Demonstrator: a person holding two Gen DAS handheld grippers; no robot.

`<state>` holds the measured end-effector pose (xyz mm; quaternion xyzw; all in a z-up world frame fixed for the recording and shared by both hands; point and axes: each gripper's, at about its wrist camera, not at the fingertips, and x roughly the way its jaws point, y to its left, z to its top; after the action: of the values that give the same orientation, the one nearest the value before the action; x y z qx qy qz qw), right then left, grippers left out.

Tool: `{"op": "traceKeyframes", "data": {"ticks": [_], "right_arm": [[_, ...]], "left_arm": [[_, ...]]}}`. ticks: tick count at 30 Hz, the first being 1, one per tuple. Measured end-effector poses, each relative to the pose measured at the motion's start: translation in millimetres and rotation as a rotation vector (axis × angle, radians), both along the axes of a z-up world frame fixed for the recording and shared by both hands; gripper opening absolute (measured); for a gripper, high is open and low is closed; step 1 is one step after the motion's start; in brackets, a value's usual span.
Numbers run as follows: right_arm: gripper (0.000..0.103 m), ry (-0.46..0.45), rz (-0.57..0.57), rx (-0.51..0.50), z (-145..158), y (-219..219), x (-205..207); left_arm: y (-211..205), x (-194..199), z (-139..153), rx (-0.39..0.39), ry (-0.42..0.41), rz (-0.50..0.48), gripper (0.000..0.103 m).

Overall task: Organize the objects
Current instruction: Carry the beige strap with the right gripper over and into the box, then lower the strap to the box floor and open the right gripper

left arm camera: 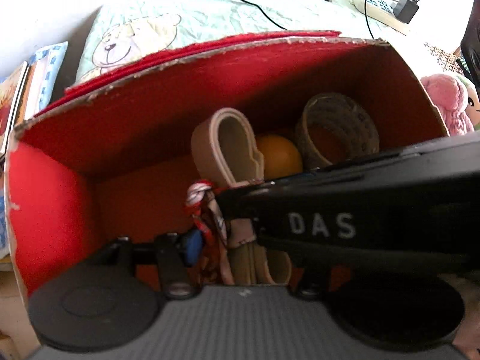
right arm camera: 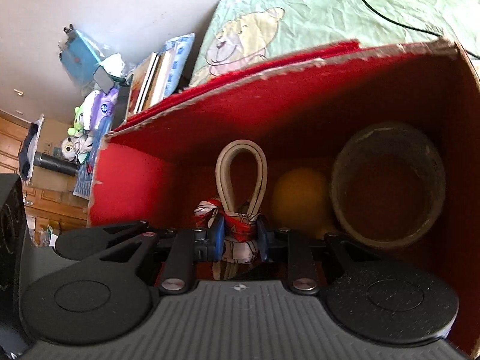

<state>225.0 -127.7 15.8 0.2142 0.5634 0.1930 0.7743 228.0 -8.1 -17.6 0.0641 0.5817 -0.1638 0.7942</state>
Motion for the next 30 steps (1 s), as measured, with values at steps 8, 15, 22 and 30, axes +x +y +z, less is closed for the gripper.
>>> {"op": "traceKeyframes", "data": {"ticks": [8, 15, 22, 30], "right_arm": [[0.023, 0.000, 0.029, -0.049, -1, 3, -1], [0.024, 0.015, 0.009, -0.025, -7, -2, 0], [0.026, 0.013, -0.009, 0.009, -8, -7, -1], [0.030, -0.026, -0.005, 0.024, -6, -7, -2]], "left_arm": [[3, 4, -4, 0.037, -0.001, -0.016, 0.070], [11, 6, -6, 0.024, 0.011, 0.023, 0.077], [14, 7, -7, 0.051, 0.000, 0.063, 0.086], [18, 7, -7, 0.072, -0.008, 0.081, 0.089]]}}
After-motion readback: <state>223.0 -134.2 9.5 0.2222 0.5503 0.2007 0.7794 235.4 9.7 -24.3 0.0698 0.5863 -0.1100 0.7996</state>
